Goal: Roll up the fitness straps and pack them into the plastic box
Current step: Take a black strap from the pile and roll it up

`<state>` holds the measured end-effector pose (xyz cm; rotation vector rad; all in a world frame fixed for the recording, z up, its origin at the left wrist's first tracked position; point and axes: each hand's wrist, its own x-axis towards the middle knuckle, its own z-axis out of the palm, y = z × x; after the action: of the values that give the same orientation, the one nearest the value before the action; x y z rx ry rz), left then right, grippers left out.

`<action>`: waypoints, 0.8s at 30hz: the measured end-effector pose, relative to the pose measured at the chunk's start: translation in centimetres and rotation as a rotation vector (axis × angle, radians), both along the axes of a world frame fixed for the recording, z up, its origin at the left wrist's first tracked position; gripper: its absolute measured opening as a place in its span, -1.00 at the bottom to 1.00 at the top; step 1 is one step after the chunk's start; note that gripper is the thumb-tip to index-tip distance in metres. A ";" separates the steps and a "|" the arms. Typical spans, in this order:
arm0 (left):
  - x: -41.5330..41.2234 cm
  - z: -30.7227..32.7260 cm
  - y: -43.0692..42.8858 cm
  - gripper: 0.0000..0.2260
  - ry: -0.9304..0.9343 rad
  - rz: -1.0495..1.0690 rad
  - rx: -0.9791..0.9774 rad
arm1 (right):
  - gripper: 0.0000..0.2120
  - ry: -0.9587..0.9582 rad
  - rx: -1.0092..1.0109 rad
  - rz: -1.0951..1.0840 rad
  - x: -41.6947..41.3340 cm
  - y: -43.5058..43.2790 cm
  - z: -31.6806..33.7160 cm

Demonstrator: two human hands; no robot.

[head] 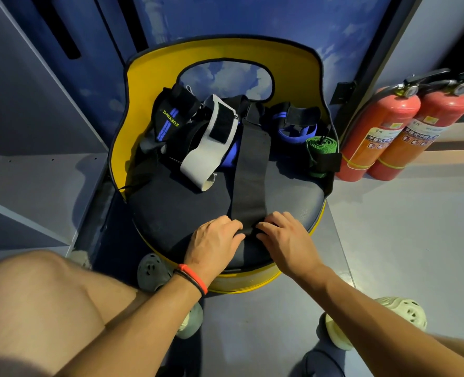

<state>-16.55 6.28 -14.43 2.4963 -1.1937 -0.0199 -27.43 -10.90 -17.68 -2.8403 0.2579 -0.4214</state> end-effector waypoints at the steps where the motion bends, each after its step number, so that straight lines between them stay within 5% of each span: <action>1: -0.1 0.0 0.0 -0.77 0.028 0.003 -0.012 | -0.77 -0.001 0.016 -0.010 -0.1 0.0 0.0; 10: -0.1 -0.8 -0.4 -0.80 0.127 0.086 -0.115 | -0.85 -0.032 0.292 -0.146 0.1 0.4 0.1; 13: 0.7 -0.7 -0.5 -0.82 0.330 0.156 -0.237 | -0.81 -0.057 0.260 -0.140 0.4 0.5 0.1; 20: 2.6 -0.6 -1.0 -0.89 0.494 0.213 -0.216 | -0.74 -0.044 0.253 -0.056 -0.5 -0.3 0.3; 24: 2.4 -0.8 -1.1 -0.88 0.460 0.221 -0.252 | -0.95 -0.076 0.345 -0.111 0.0 -0.3 0.8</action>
<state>-14.20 5.18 -15.20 2.2209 -0.6839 -0.3438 -27.45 -11.16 -16.91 -2.4759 0.4303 -0.4575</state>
